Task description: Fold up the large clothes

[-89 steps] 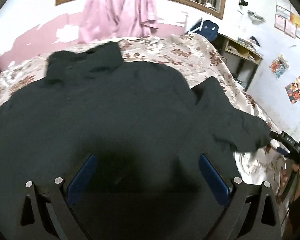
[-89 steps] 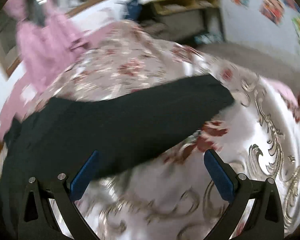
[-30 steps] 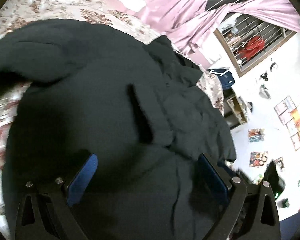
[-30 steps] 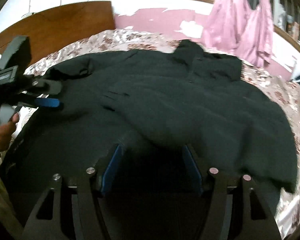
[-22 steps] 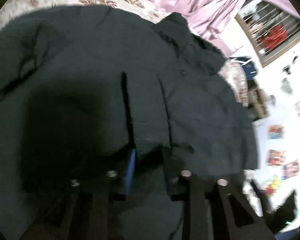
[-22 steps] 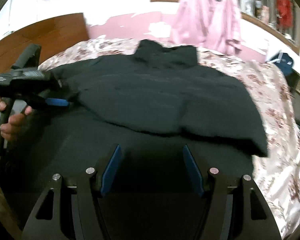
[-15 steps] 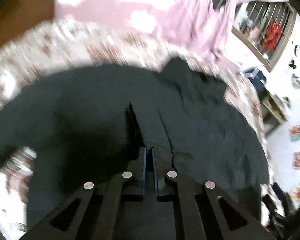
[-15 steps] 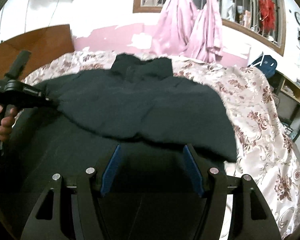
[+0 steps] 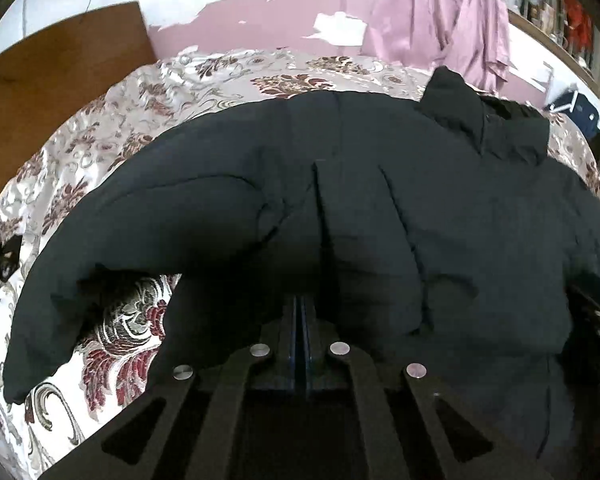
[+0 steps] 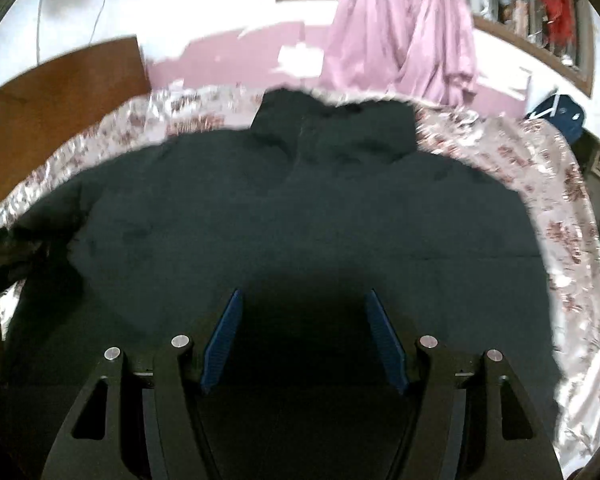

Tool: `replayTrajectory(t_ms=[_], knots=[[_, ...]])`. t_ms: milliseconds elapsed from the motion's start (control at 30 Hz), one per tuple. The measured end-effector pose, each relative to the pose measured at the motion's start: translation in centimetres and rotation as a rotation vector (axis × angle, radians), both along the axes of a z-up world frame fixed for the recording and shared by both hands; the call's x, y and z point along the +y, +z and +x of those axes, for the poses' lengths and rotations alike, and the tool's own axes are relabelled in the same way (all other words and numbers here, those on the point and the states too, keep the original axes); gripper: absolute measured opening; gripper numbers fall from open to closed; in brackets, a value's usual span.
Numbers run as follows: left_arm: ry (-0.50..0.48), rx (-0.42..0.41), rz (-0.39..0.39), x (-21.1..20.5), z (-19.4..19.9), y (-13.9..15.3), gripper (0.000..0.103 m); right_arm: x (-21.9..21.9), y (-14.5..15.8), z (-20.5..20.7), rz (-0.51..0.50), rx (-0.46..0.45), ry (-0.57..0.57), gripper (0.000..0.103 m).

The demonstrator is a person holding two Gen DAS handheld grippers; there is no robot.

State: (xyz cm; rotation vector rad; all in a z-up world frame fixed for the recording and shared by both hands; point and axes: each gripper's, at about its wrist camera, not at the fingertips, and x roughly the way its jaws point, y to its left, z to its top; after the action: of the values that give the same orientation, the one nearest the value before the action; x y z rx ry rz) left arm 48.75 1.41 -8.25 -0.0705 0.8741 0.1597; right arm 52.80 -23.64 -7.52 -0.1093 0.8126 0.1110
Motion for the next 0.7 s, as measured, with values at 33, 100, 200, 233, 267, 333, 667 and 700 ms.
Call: replayTrajectory(t_ms=[33, 100, 200, 233, 267, 333, 667, 700], knots=[[-0.016, -0.011, 0.001, 0.0, -0.3, 0.1, 0.003, 0.4, -1.1, 0.8, -0.025, 0.038, -0.008, 0.061], [-0.035, -0.017, -0.038, 0.6, -0.7, 0.4, 0.003, 0.7, -1.9, 1.1, -0.031, 0.041, -0.012, 0.063], [-0.043, -0.012, -0.15, 2.0, -1.7, 0.2, 0.006, 0.4, -2.4, 0.6, -0.009, 0.01, -0.008, 0.064], [-0.044, -0.009, -0.197, 2.8, -2.1, 0.1, 0.01, 0.3, -2.6, 0.3, 0.0, -0.008, -0.009, 0.064], [-0.042, -0.009, -0.252, 3.7, -2.7, 0.2, 0.015, 0.2, -2.7, 0.1, 0.006, -0.024, -0.014, 0.067], [-0.036, -0.022, -0.338, 5.2, -4.3, 0.3, 0.03, -0.1, -2.8, -0.5, 0.006, -0.058, -0.028, 0.072], [0.28, -0.104, -0.56, 16.2, -11.3, 0.2, 0.094, -0.7, -2.6, -0.8, -0.012, -0.105, -0.07, 0.089], [0.322, -0.1, -0.602, 17.4, -11.6, -0.3, 0.094, -0.7, -2.7, -0.8, -0.015, -0.108, -0.072, 0.09]])
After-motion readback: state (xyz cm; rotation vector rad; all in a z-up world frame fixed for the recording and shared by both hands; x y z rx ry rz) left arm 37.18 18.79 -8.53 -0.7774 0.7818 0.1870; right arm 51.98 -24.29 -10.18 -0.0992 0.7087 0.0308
